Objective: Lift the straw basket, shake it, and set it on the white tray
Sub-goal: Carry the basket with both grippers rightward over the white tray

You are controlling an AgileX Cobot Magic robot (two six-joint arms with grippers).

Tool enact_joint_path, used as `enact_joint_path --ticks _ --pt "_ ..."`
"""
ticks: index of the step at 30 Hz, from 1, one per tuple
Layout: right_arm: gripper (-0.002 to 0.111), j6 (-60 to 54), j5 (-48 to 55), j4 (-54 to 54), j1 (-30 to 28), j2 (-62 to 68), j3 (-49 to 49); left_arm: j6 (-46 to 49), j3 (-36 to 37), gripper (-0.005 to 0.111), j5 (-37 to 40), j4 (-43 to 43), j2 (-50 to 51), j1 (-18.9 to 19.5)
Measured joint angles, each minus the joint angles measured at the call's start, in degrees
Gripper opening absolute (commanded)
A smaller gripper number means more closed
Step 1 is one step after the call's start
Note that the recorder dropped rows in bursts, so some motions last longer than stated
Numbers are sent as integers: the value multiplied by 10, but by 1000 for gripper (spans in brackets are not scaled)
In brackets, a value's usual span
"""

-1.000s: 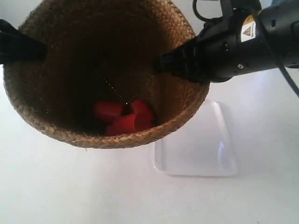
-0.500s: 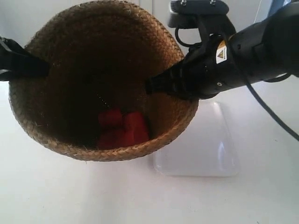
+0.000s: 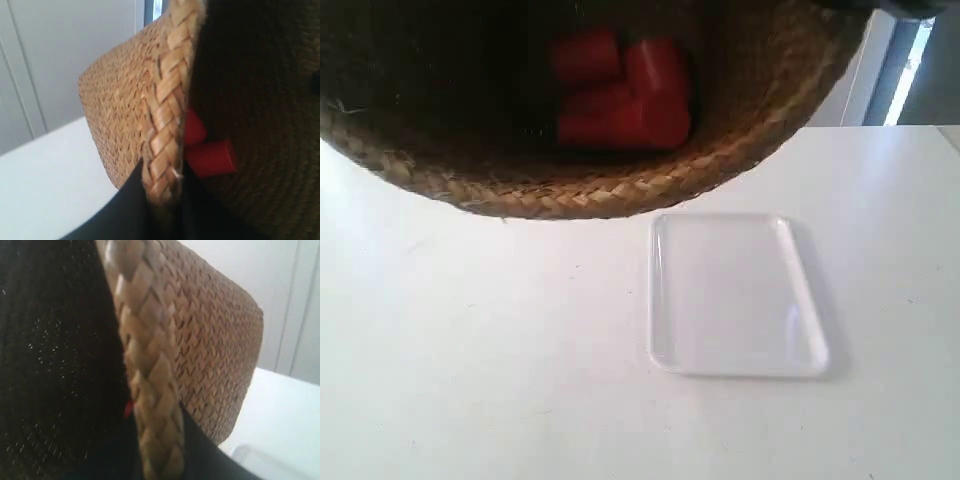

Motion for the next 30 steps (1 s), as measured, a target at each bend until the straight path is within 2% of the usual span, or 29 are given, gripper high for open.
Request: enact_joint_path --ticks 4,7,16,30 --pt "0 47 -5 -43 -13 72 58 -18 89 0 -29 26 33 1" --pt "0 58 15 -35 -15 104 71 -20 116 0 -26 50 52 5" --pt "0 64 24 -36 -15 109 57 -29 114 0 -26 41 41 7" --pt "0 76 53 -32 -15 166 61 -51 114 0 -1 58 101 8"
